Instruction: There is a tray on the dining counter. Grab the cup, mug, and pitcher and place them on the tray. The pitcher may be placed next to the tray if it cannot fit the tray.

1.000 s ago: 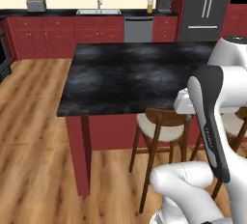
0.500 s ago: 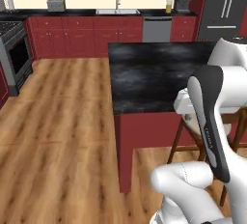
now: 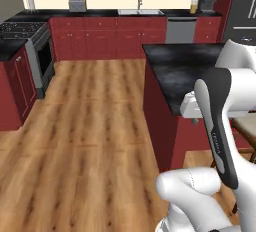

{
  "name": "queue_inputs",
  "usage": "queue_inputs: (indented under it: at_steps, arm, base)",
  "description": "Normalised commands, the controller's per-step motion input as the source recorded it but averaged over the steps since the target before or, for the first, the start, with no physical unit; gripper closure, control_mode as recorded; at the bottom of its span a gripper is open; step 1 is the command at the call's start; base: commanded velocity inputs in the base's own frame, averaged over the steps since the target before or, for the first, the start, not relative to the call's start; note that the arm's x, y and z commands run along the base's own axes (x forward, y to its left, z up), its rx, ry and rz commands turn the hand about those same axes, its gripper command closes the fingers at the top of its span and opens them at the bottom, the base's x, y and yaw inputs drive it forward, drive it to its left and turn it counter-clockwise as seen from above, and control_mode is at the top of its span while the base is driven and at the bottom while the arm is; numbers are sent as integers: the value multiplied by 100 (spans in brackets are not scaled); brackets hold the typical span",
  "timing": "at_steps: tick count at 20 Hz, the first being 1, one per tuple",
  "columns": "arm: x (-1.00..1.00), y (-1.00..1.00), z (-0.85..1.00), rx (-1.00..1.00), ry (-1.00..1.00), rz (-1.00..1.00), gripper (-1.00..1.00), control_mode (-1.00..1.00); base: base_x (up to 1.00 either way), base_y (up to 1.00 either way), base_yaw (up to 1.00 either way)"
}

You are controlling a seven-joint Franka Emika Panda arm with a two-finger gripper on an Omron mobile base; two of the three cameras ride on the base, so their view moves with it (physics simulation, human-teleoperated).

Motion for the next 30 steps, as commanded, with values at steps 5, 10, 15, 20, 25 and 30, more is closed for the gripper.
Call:
queue_inputs:
  at_steps: [5, 10, 15, 20, 25, 30]
  arm:
    - [0, 0, 0, 0, 0, 0, -100, 100]
    - [0, 0, 0, 0, 0, 0, -100, 100]
    - [0, 0, 0, 0, 0, 0, -100, 100]
    - [0, 0, 0, 0, 0, 0, -100, 100]
    - [0, 0, 0, 0, 0, 0, -100, 100]
    - [0, 0, 0, 0, 0, 0, -100, 100]
  base:
    - [24, 100, 0]
    - [33, 100, 0]
    - [46, 100, 0]
    - [79, 100, 0]
    - [100, 51, -5]
    - [100, -42, -5]
